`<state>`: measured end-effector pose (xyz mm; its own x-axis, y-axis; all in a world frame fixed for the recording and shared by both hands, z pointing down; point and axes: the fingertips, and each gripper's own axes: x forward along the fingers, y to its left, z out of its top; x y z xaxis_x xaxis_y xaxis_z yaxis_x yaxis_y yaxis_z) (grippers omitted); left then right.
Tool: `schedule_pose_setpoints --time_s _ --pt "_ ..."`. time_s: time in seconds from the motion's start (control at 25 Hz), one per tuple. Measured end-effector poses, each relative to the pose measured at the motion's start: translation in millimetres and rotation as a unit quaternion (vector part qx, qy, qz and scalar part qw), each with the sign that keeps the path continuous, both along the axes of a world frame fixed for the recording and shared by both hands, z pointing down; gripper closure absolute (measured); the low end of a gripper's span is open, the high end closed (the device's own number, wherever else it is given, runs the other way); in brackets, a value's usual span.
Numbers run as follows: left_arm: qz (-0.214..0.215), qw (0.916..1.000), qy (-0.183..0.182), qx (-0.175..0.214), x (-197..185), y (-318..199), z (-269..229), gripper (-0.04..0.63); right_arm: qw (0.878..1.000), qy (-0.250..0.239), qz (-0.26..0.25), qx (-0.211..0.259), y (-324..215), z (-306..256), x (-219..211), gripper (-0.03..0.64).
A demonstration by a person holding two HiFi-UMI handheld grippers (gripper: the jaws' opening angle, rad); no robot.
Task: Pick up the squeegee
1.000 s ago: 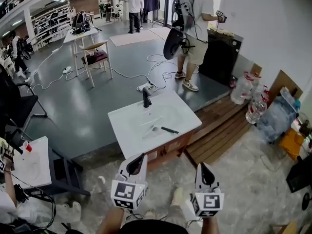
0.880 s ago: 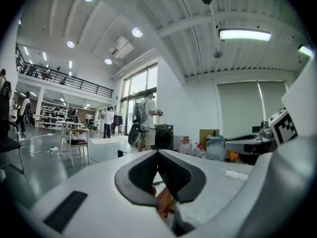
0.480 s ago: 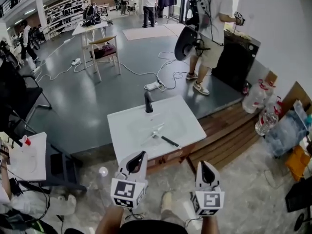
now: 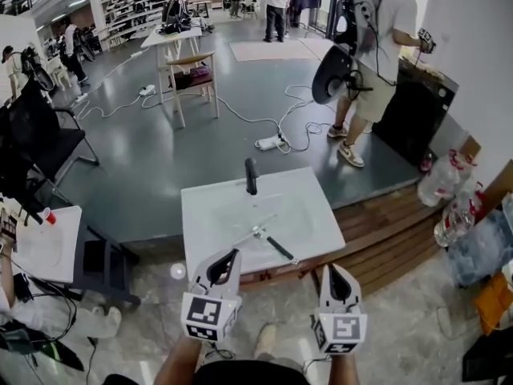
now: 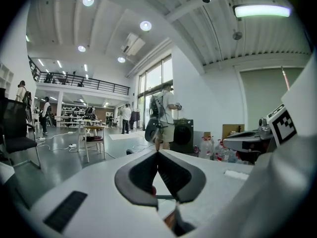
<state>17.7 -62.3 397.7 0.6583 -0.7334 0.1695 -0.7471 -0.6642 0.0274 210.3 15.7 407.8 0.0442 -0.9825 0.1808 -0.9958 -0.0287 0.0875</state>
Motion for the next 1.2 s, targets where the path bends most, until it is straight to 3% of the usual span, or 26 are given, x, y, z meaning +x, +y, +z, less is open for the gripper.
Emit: schedule_pose_setpoints --time_s 0.32,0.8,1.2 --pt "-0.042 0.999 -0.011 -0.007 14 -21 10 0.597 0.999 -0.011 -0.043 -0.009 -42 17 23 0.62" --pt "-0.1 0.9943 -0.022 -0.029 -14 -49 25 0.597 0.993 -0.021 -0.112 -0.027 -97 39 -6 0.62" --pt "-0.102 0.9924 -0.019 -0.066 -34 -96 69 0.597 0.989 -0.016 -0.124 -0.078 -145 87 -28 0.62"
